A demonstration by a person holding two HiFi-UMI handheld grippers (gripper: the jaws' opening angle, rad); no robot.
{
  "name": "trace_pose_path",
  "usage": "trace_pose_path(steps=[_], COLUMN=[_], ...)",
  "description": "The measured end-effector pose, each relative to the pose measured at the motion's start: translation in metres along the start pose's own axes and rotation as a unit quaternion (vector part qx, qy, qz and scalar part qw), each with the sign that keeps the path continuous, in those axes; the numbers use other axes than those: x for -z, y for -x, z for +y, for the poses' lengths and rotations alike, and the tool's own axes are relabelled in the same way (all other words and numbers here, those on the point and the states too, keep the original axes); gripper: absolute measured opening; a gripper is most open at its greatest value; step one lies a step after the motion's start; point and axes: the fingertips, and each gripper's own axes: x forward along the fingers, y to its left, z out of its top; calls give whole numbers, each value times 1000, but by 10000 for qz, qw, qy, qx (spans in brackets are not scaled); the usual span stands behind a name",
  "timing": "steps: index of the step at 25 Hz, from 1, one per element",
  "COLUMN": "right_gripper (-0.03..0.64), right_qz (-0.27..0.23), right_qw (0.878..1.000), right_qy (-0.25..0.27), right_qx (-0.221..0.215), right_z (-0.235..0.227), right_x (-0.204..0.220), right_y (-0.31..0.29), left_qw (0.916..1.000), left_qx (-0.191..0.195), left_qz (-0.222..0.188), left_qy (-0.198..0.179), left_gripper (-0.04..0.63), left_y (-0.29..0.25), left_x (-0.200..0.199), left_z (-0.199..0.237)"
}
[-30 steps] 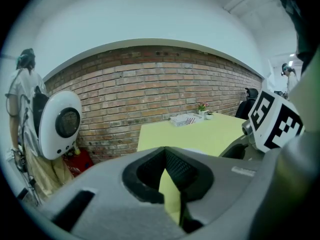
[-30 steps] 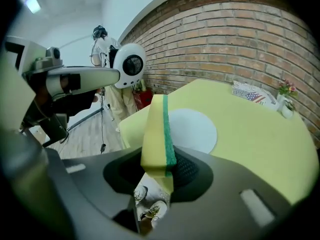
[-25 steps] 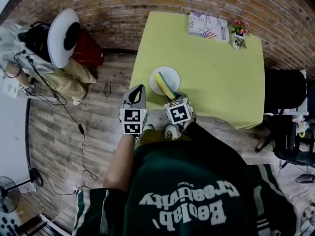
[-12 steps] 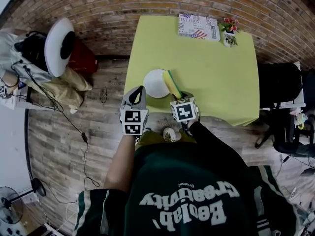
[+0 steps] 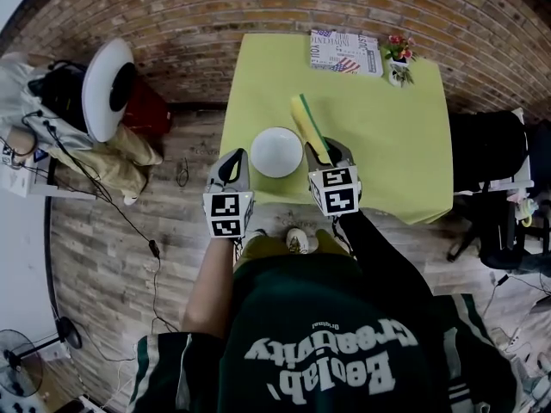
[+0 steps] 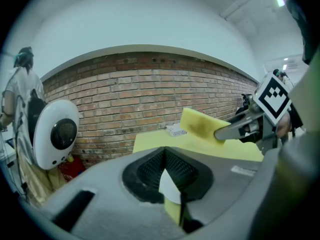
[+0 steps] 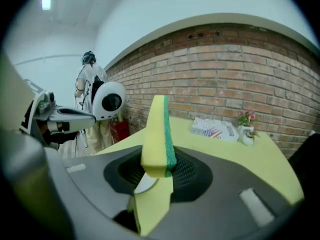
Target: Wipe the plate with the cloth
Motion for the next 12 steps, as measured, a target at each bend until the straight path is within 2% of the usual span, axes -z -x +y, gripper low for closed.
trace_pose_path(steps=[4, 12], right_gripper=[133, 134], right_qz=[-610, -1309], right_qw=[9978, 9903], right_qy=[201, 268], right_qx=[173, 379], right_z=[-12, -21], right_x=[-46, -99], right_y=[22, 62], left_qw=[9996, 9947], left_qx=[-68, -112], left_qz=[-282, -997], left_qy=[-31, -220], left_gripper=[3, 5], left_y=[5, 21], left_x=[-27, -98], left_z=[8, 17])
